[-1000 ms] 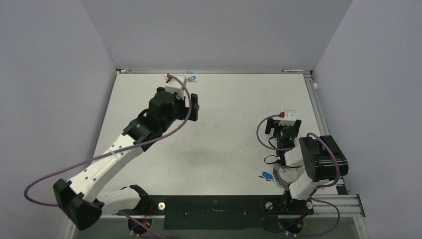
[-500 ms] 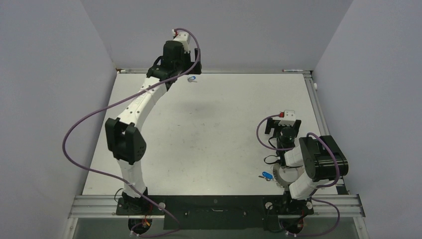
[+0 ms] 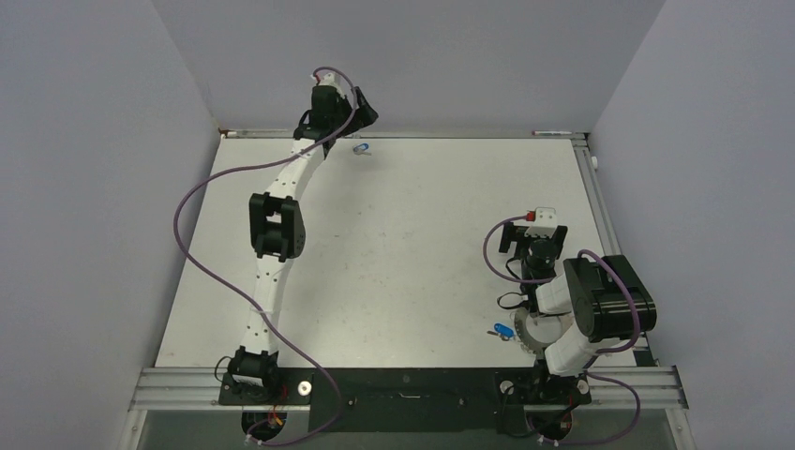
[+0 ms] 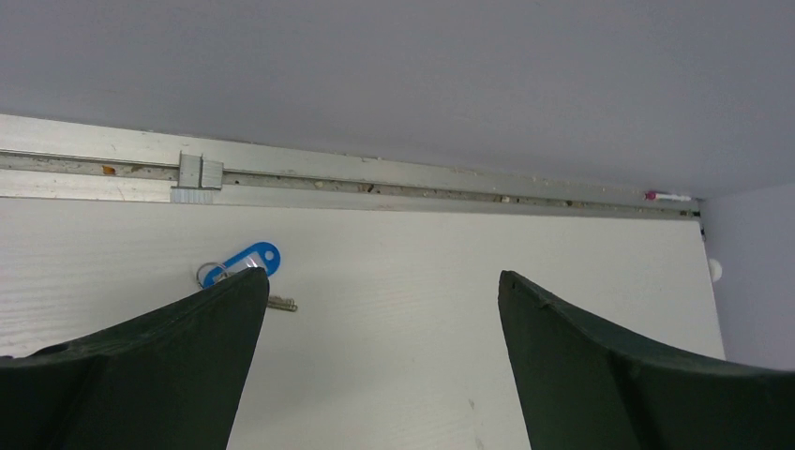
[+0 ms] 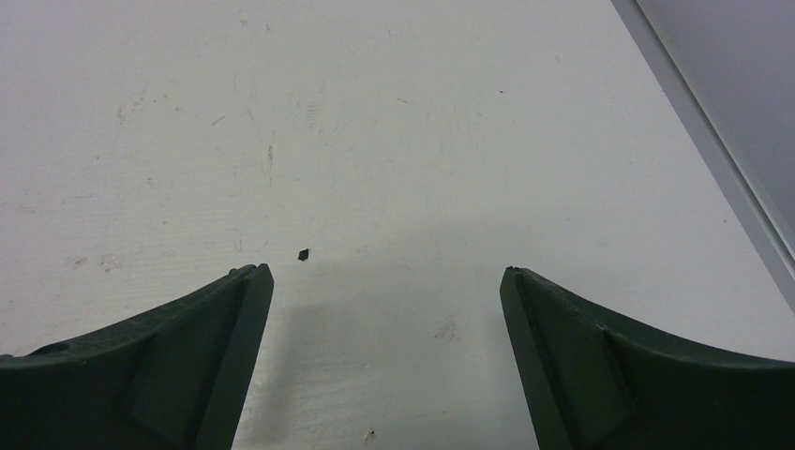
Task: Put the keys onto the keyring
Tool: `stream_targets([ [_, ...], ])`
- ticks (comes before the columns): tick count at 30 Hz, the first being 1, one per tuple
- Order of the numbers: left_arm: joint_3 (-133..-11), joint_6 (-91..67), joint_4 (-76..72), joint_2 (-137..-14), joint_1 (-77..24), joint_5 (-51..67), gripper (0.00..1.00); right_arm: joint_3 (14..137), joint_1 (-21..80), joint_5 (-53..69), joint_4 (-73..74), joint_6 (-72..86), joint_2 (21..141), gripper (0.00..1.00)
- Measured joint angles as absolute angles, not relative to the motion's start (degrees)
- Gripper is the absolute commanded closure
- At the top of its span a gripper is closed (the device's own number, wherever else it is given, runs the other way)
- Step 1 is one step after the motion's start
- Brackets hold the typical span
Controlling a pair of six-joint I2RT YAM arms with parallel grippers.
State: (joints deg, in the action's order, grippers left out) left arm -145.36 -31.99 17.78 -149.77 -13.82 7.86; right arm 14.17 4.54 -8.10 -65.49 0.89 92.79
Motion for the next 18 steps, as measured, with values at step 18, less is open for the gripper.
stream_targets([
  [18, -146.1, -55.6, -5.4, -164.9, -9.4, 11.7, 0.09, 14.5, 4.5, -8.1, -65.5, 0.9, 92.8, 0.02],
])
